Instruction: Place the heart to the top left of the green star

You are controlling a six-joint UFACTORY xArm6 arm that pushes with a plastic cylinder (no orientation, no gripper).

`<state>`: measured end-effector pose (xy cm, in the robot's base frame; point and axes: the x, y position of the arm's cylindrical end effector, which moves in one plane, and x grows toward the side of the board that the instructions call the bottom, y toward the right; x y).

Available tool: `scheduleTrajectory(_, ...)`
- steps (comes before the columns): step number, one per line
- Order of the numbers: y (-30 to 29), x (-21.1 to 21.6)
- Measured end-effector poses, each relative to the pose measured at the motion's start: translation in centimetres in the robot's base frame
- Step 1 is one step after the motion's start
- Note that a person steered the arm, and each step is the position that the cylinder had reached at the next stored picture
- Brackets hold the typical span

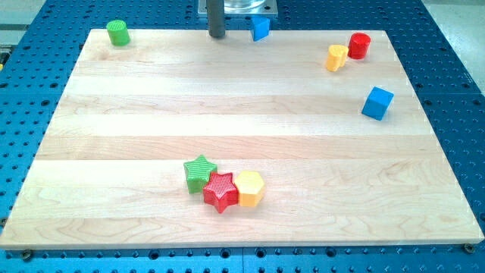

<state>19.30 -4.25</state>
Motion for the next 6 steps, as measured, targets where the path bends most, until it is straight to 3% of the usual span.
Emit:
scheduleTrajectory(1,6.4,0.0)
scheduleTrajectory(3,18.3,4.4)
scheduleTrajectory(4,22.2,-0.1)
scheduleTrajectory(6,23.5,1.4)
